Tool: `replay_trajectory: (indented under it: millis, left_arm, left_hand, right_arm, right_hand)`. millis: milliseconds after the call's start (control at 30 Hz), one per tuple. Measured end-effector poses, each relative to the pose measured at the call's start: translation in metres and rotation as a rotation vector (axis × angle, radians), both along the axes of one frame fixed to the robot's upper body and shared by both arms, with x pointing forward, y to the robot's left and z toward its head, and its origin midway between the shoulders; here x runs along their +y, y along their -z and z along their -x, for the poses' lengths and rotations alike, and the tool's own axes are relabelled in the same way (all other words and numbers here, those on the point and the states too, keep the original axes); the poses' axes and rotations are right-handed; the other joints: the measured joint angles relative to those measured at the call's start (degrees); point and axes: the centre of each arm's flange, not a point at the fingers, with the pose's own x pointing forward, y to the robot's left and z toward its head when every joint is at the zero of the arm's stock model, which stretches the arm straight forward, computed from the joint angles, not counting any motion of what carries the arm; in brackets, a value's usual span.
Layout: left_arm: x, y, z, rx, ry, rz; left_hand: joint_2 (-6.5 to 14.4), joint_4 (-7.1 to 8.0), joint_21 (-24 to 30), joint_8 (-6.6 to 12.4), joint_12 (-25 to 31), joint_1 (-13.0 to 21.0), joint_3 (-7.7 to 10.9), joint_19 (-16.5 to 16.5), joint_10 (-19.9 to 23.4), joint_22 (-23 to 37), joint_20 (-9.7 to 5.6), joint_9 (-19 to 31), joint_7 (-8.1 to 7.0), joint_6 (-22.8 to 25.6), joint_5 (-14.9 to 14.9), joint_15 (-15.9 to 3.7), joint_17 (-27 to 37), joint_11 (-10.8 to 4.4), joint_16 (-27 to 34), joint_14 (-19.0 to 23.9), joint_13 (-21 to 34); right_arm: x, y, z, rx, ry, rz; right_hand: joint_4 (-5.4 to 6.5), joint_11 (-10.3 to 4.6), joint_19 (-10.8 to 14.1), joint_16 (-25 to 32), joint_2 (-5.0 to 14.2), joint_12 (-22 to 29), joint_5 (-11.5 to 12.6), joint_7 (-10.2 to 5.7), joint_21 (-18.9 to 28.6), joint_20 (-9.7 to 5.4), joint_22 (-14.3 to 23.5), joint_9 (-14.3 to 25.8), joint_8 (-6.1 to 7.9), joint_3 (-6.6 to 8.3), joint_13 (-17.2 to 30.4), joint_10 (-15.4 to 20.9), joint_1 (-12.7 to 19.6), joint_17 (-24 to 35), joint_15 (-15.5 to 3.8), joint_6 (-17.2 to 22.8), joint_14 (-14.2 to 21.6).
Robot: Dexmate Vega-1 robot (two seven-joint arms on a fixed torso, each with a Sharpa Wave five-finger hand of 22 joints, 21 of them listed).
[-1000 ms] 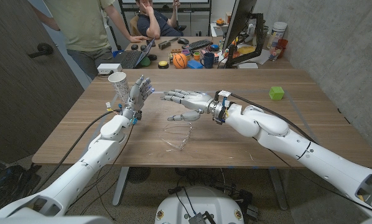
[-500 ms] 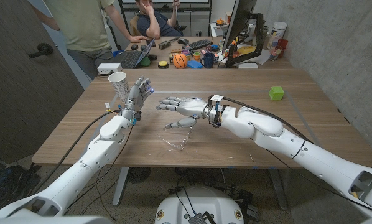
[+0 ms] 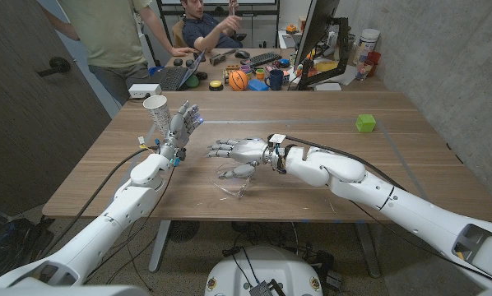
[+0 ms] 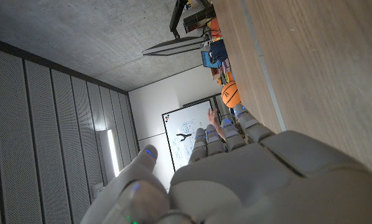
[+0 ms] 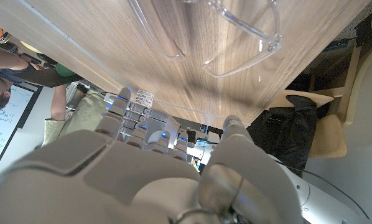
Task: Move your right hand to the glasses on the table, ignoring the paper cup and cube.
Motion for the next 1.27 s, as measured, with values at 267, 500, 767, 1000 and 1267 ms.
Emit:
replay_trajectory:
  millis: [267, 500, 767, 1000, 1267]
  left_arm:
    - [0.002, 0.002, 0.001, 0.001, 0.002, 0.001]
    - [0.004, 0.003, 0.002, 0.003, 0.005, 0.003]
    - [0.005, 0.005, 0.003, 0.004, 0.009, 0.001]
    - [0.005, 0.006, 0.004, 0.006, 0.012, 0.003]
    - [0.005, 0.007, 0.004, 0.007, 0.014, 0.002]
  left_hand:
    - [0.29, 0.24, -0.22, 0.0, 0.0, -0.29, -0.24, 0.0, 0.31, 0.0, 0.0, 0.0, 0.0, 0.0, 0.0, 0.0, 0.0, -0.31, 0.0, 0.0, 0.0]
    - [0.29, 0.24, -0.22, 0.0, 0.0, -0.29, -0.24, 0.0, 0.31, 0.0, 0.0, 0.0, 0.0, 0.0, 0.22, 0.0, 0.0, -0.31, 0.0, 0.0, 0.0]
    - [0.29, 0.37, -0.22, 0.0, -0.01, -0.29, -0.38, 0.0, 0.31, 0.0, 0.0, 0.0, 0.0, 0.0, 0.22, 0.29, 0.0, -0.31, 0.0, 0.29, 0.0]
    - [0.29, 0.47, -0.22, 0.0, -0.01, -0.29, -0.48, 0.0, 0.31, 0.0, 0.0, 0.0, 0.0, 0.0, 0.21, 0.29, 0.0, -0.3, 0.0, 0.29, 0.0]
    - [0.29, 0.47, -0.22, 0.0, -0.01, -0.29, -0.47, 0.0, 0.51, 0.0, 0.0, 0.0, 0.0, 0.0, 0.21, 0.29, 0.0, -0.1, 0.0, 0.29, 0.0]
  right_arm:
    - [0.004, 0.005, -0.002, 0.011, 0.01, 0.026]
    - [0.005, 0.008, -0.004, 0.027, 0.031, 0.05]
    - [0.005, 0.01, -0.006, 0.049, 0.054, 0.071]
    - [0.005, 0.012, -0.006, 0.063, 0.059, 0.075]
    - [0.005, 0.012, -0.006, 0.07, 0.059, 0.072]
  right_hand:
    - [-0.47, -0.49, 1.37, 0.39, 0.21, 0.16, 0.21, -0.12, -0.44, 0.09, 0.0, 0.0, 0.33, -0.47, 0.0, 1.86, 0.96, 0.0, -0.49, 2.15, 1.54]
    - [-0.79, -0.46, 2.14, 0.39, 0.84, 0.16, 0.43, -0.15, -1.25, 0.08, 0.0, -0.01, 0.55, -0.79, 0.01, 2.51, 2.14, 0.0, -0.81, 4.04, 2.46]
    - [-1.9, 0.23, 4.52, 0.84, 0.6, 0.61, 0.85, -0.01, -1.89, -0.04, -0.01, -0.01, 0.55, -1.74, 0.01, 7.91, 4.04, 0.0, -1.92, 6.96, 6.87]
    - [-2.14, -0.08, 4.94, 0.85, 0.6, 0.61, 0.85, -0.1, -1.89, -0.22, -0.01, -0.01, 0.55, -1.97, 0.01, 8.21, 4.04, 0.0, -1.82, 7.49, 6.96]
    - [-2.11, -0.08, 5.12, 0.45, 0.5, 0.25, 0.84, -0.13, -2.16, -0.23, -0.01, -0.02, 0.55, -1.99, 0.02, 8.2, 4.14, 0.0, -1.82, 8.09, 6.96]
